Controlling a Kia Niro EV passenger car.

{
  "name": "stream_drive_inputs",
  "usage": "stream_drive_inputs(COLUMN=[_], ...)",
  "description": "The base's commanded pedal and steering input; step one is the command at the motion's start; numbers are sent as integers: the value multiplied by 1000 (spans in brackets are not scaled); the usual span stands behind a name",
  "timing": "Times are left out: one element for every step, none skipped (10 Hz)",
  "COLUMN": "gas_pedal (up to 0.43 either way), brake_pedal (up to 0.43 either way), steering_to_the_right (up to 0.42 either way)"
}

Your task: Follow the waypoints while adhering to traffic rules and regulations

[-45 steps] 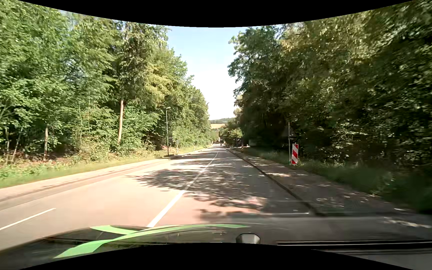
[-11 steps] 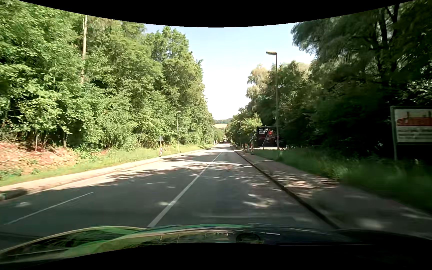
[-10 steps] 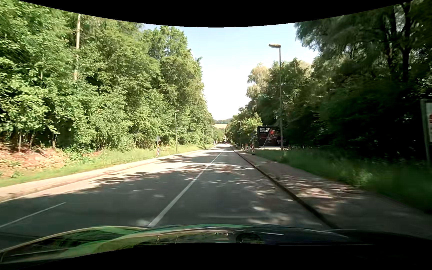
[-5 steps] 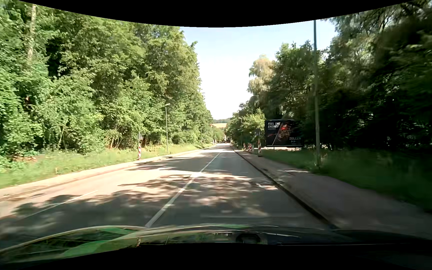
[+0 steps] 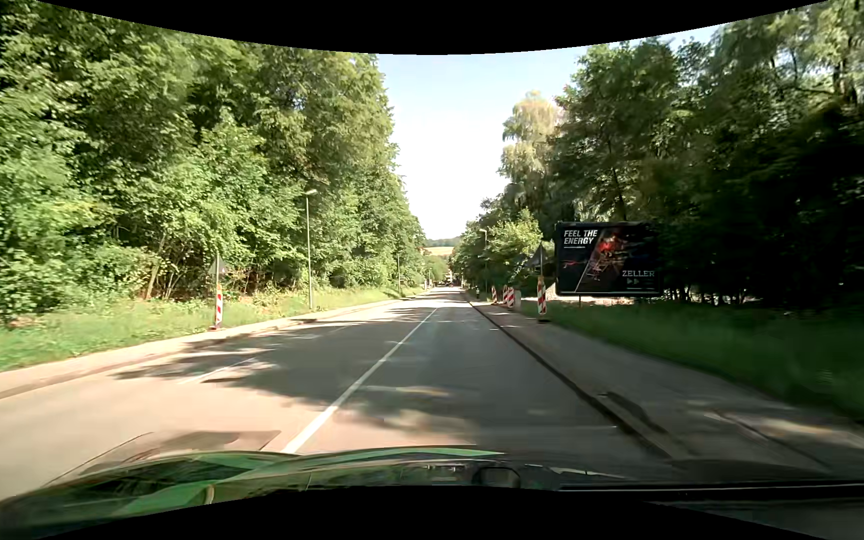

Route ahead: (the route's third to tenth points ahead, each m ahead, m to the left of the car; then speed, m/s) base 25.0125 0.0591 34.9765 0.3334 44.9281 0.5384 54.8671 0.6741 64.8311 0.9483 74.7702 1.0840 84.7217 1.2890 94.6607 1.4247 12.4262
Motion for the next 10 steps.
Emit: stream_drive_inputs(gas_pedal=[0, 0, 0, 0, 0, 0, 0, 0, 0, 0], brake_pedal=[12, 6, 0, 0, 0, 0, 0, 0, 0, 0], steering_to_the_right=[-3, -4, -4, -5, -4, -4, -4, -4, -4, -4])
